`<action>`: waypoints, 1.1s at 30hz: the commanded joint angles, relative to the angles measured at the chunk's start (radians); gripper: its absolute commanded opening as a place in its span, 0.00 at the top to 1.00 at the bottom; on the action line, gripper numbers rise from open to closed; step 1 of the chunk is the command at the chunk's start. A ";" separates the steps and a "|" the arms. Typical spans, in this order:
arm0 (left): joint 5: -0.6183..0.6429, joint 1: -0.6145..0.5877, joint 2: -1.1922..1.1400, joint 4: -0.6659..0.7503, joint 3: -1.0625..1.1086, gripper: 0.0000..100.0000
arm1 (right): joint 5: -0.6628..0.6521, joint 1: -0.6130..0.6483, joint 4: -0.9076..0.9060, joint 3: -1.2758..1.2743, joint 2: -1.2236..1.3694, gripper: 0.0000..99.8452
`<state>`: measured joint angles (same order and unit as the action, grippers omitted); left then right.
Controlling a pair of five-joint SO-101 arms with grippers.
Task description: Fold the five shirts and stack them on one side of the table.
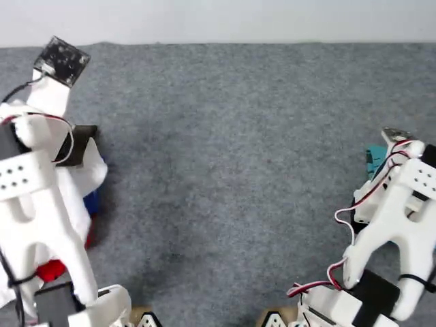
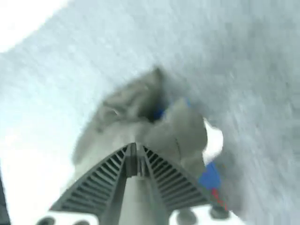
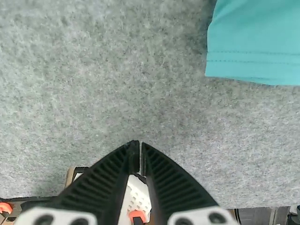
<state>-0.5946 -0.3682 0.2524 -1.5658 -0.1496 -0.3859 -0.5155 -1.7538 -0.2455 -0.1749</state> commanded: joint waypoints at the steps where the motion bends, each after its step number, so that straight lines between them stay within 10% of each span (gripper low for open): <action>1: 0.018 0.014 0.069 0.071 -0.035 0.99 | 0.011 -0.015 -0.041 0.012 -0.042 0.99; 10: 0.109 0.100 0.064 0.175 -0.139 0.99 | 0.011 -0.013 -0.041 0.012 -0.042 0.99; 20: -0.092 0.120 0.017 -0.169 0.048 0.96 | 0.011 -0.012 -0.042 0.011 -0.042 0.99; 33: -0.100 0.120 -0.350 -0.091 0.185 0.85 | 0.011 -0.012 -0.041 0.011 -0.042 0.99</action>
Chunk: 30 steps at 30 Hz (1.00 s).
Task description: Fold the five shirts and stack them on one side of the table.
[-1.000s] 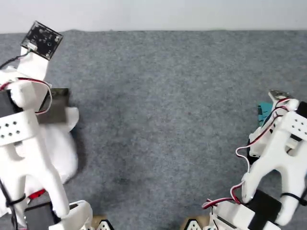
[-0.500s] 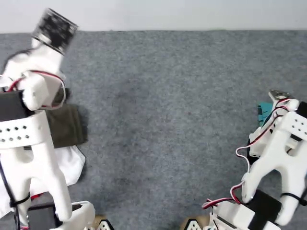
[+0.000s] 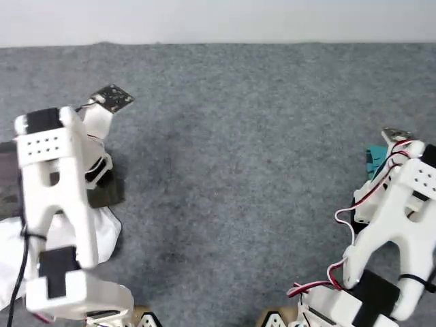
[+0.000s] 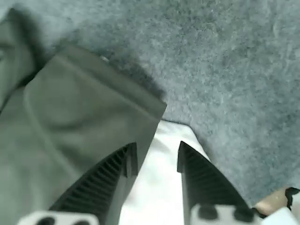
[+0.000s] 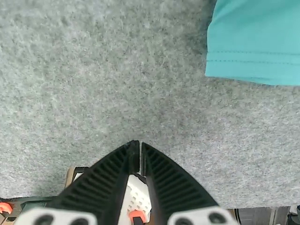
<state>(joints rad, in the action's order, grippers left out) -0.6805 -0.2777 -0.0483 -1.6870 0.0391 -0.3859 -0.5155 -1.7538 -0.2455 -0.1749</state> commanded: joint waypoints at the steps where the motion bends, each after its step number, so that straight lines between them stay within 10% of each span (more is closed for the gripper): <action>1: -0.014 0.048 -0.077 0.035 -0.004 0.85 | 0.011 -0.012 -0.041 0.011 -0.042 0.99; 30: -0.190 -0.038 -0.348 0.155 0.016 0.85 | 0.011 -0.013 -0.041 0.014 -0.042 0.99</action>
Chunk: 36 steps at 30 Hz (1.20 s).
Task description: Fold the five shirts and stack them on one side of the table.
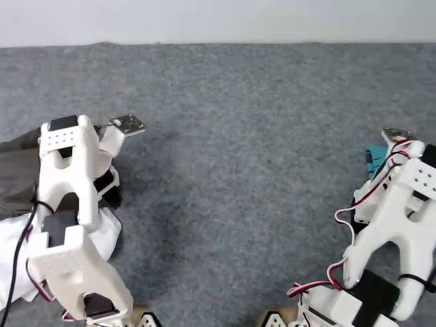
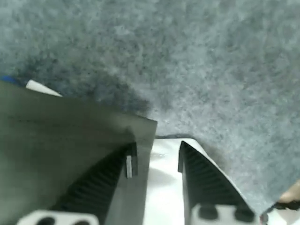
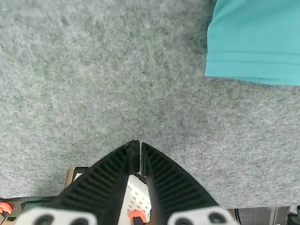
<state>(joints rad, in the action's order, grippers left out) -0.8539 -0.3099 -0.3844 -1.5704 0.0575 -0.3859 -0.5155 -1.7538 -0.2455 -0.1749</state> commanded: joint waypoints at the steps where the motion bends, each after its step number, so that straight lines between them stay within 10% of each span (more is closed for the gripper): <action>1: -0.015 -0.006 -0.029 0.057 -0.002 0.85 | 0.011 -0.015 -0.042 0.014 -0.042 0.99; 12: 0.055 -0.008 -0.143 0.201 -0.007 0.88 | 0.011 -0.016 -0.042 0.014 -0.042 0.99; 24: 0.063 -0.002 -0.140 0.003 -0.236 0.99 | 0.011 -0.013 -0.042 0.014 -0.042 0.99; 36: 0.425 0.092 0.180 -0.097 -0.704 0.99 | -0.035 -0.012 -0.041 0.015 -0.188 0.99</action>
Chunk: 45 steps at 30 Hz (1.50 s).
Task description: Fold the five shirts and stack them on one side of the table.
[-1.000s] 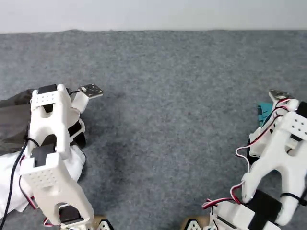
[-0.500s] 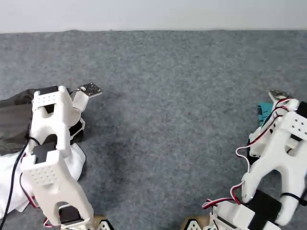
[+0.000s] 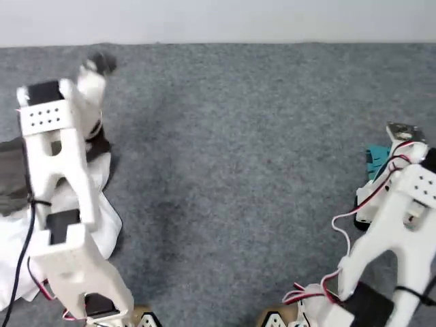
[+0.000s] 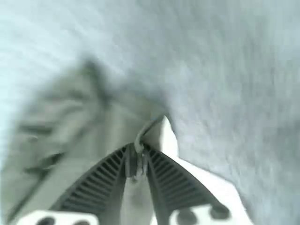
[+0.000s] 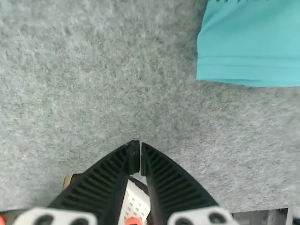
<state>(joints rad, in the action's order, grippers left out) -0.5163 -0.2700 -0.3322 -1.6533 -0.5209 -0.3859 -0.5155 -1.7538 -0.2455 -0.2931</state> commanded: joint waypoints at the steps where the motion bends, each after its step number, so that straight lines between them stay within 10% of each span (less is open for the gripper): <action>1: 0.104 0.077 0.150 -0.014 -0.156 0.99 | -0.058 -0.012 -0.041 0.015 -0.085 0.99; 17: 0.161 0.704 0.201 0.089 -0.633 0.99 | -0.089 -0.012 -0.041 0.009 -0.156 0.99; 24: 0.104 0.861 0.206 -0.101 -0.800 0.99 | -0.089 -0.012 -0.041 0.008 -0.153 0.99; 30: 0.106 0.701 0.278 -0.106 -0.710 0.99 | -0.084 0.054 -0.041 0.008 -0.157 0.99; 45: -0.058 0.207 0.801 -0.072 0.338 0.99 | -0.083 0.519 0.007 0.008 -0.139 0.99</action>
<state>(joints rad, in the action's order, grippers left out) -0.5393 0.0353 0.3598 -1.7346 -0.3475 -0.4641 -0.0829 -1.7522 -0.2455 -0.4189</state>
